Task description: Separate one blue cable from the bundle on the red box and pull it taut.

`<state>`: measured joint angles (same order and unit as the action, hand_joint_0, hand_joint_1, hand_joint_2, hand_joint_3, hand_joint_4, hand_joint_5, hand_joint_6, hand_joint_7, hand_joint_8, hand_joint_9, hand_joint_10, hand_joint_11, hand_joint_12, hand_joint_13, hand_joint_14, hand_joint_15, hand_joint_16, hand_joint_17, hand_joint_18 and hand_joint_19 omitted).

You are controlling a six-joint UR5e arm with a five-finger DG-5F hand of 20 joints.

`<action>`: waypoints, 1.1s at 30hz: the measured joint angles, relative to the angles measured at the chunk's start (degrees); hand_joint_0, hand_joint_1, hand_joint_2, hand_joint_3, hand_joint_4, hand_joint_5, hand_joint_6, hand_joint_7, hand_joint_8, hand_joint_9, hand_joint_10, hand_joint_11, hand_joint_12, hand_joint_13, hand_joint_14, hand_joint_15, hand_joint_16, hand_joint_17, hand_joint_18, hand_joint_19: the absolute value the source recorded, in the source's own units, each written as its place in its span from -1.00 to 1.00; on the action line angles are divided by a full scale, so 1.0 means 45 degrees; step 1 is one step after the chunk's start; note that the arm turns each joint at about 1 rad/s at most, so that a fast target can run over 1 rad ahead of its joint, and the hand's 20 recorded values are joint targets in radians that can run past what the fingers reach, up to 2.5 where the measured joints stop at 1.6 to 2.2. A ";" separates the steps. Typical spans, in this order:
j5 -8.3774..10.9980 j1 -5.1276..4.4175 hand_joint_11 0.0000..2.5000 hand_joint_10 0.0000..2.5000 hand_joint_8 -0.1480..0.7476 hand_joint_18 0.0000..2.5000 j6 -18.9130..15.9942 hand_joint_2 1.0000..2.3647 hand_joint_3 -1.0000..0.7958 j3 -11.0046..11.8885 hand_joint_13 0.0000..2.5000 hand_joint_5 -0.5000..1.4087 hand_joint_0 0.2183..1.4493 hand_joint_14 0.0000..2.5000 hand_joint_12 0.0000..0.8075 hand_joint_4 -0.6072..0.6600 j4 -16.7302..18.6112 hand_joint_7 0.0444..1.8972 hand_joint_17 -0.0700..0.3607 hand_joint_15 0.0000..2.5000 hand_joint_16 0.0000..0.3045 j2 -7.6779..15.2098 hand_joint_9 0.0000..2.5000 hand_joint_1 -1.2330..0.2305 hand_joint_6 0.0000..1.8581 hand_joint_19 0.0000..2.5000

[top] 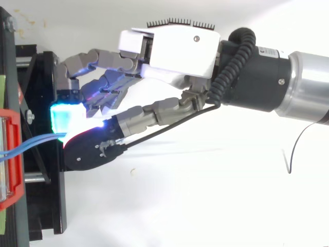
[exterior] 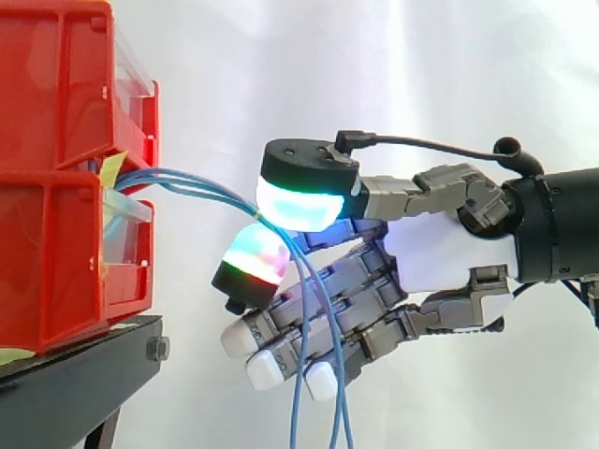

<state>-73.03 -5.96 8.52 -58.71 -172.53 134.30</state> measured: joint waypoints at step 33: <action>-0.0001 -0.0043 -0.75 -0.99 0.15 -0.35 -0.0019 -1.00 -0.44 -0.0017 -0.38 -0.52 -0.54 -0.99 0.00 0.38 -0.0192 0.43 -0.12 -0.76 -0.65 0.0001 -0.28 -0.26 -0.38 -0.59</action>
<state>-73.04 -6.15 8.44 -58.79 -173.39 134.30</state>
